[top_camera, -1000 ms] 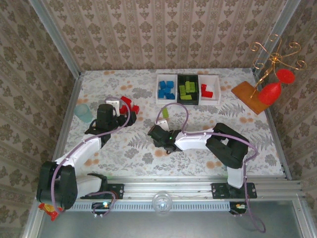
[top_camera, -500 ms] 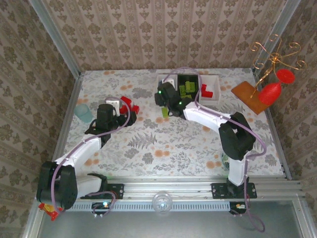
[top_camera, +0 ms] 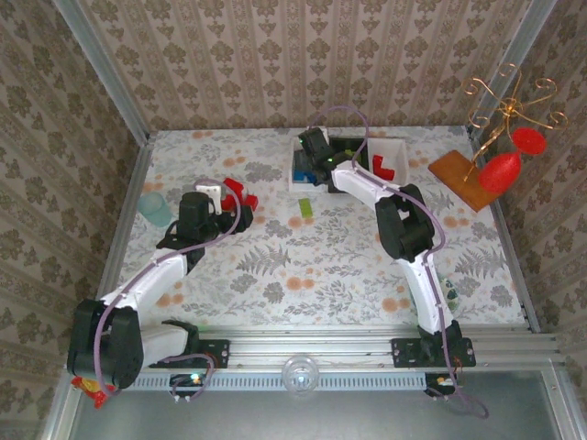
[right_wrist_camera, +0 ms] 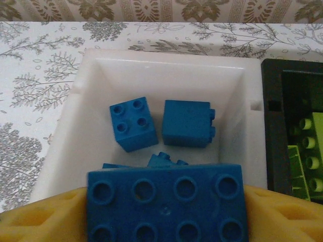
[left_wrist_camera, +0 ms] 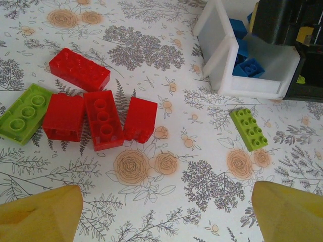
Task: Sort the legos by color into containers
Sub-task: Place the lego in the container, then pick up the lego from the center of the table.
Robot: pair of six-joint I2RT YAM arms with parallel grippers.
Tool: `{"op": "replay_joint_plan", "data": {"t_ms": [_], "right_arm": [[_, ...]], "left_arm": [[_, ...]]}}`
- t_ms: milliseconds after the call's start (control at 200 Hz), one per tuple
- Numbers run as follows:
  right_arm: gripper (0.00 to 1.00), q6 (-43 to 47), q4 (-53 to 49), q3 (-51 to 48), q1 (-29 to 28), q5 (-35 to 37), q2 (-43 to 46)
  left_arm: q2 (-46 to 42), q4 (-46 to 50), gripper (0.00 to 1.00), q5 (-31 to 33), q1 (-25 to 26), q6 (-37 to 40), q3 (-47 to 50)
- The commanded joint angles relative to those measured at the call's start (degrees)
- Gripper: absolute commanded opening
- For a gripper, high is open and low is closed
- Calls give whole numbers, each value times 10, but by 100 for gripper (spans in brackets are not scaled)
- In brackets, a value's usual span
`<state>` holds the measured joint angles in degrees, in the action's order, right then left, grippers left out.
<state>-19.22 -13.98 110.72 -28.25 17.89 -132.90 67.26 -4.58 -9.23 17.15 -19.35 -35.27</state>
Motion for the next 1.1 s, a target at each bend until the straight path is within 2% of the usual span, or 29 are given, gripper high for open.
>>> {"op": "replay_joint_plan", "data": {"t_ms": [0,210,360,590,840,965,1095], "right_arm": [[77,20,-4,2,-4,-28,48],[82,26,57,-129,-4,-48,181],[83,9,107,-289,-10,-86,308],[85,-39,144,-541,-41,-106,492],[85,-20,73,-663,-48,-102,631],[86,-7,63,-703,-45,-74,677],[86,-1,67,-737,-35,-50,705]], "left_arm": [[-9,-8,89,-3,-4,-7,5],[10,-2,89,2,-4,-5,-4],[47,11,88,2,-4,-2,-23],[155,69,83,-1,13,17,-102],[246,111,76,39,47,45,-201],[290,134,74,63,87,42,-257],[327,129,75,99,153,13,-290]]}}
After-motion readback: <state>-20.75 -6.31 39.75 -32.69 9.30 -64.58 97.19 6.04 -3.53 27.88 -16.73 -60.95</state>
